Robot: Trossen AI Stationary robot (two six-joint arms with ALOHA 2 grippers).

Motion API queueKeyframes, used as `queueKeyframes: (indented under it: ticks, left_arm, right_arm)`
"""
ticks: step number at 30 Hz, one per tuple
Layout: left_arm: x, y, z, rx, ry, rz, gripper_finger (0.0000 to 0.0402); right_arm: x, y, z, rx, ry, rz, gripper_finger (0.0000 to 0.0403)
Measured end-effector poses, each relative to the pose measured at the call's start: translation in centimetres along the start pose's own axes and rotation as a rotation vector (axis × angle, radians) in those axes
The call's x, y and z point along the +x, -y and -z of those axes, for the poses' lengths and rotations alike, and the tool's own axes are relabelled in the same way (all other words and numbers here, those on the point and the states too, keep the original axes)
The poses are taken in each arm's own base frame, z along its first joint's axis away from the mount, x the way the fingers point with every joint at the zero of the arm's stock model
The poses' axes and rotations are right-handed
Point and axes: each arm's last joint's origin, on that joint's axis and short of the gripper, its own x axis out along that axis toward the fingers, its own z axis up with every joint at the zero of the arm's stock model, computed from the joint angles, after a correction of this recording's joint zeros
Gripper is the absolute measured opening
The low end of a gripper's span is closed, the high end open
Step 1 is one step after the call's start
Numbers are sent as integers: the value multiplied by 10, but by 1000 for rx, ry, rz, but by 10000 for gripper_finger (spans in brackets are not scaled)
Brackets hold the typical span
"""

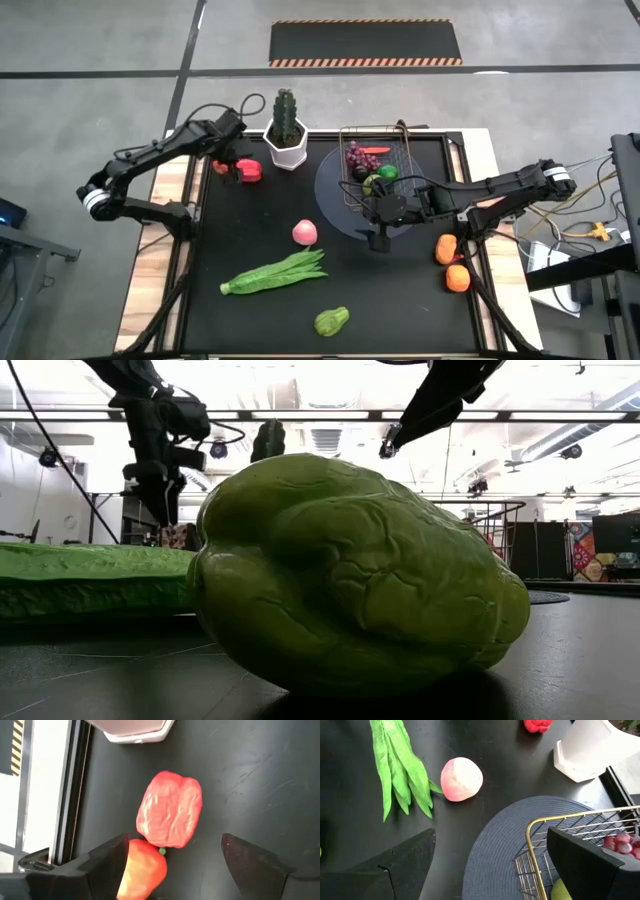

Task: Build produce basket
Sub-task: Put the red bell pepper into the gold wire basket

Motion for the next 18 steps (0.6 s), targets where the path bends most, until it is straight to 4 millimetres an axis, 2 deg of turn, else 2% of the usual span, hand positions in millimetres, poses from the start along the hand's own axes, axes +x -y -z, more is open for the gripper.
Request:
queueKeyframes:
  ticks: [6, 18]
  left_arm:
    - [23, 5, 6, 60, 25, -11, 299]
    - [46, 3, 3, 89, 14, -16, 299]
  right_arm:
    - [0, -1, 0, 0, -3, -25, 364]
    - [0, -1, 0, 0, -3, -26, 364]
